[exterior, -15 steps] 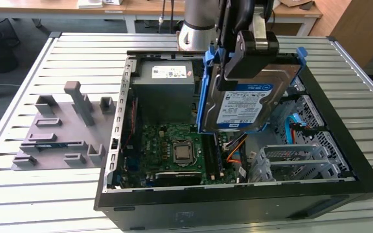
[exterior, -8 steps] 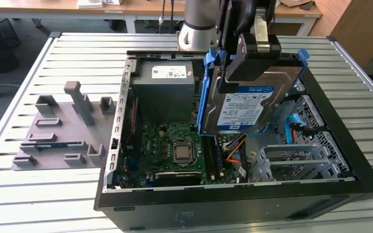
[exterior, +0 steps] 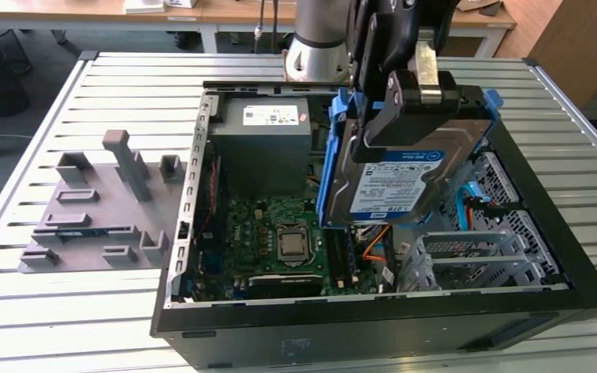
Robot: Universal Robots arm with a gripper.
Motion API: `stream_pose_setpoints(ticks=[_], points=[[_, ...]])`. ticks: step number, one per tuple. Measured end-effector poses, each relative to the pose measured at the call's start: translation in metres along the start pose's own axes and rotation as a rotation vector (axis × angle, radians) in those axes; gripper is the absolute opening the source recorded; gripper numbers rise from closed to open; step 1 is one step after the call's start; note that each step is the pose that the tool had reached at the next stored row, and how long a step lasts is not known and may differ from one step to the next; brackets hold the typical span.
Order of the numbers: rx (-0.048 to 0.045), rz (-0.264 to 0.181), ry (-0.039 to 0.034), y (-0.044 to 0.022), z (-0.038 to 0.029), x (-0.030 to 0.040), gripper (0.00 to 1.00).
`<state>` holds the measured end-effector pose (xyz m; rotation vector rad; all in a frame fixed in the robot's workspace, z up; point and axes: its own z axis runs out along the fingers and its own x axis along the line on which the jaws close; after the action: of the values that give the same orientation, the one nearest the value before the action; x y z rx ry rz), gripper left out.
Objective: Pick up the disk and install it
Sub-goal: 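Insert the disk into the insertion slot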
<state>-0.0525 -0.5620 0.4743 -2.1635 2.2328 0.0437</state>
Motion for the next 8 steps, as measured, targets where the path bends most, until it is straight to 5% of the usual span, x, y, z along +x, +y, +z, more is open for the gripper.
stream_pose_setpoints(ticks=[8], points=[[0.0001, 0.000, -0.0003, -0.0102, 0.0019, 0.0075, 0.36]])
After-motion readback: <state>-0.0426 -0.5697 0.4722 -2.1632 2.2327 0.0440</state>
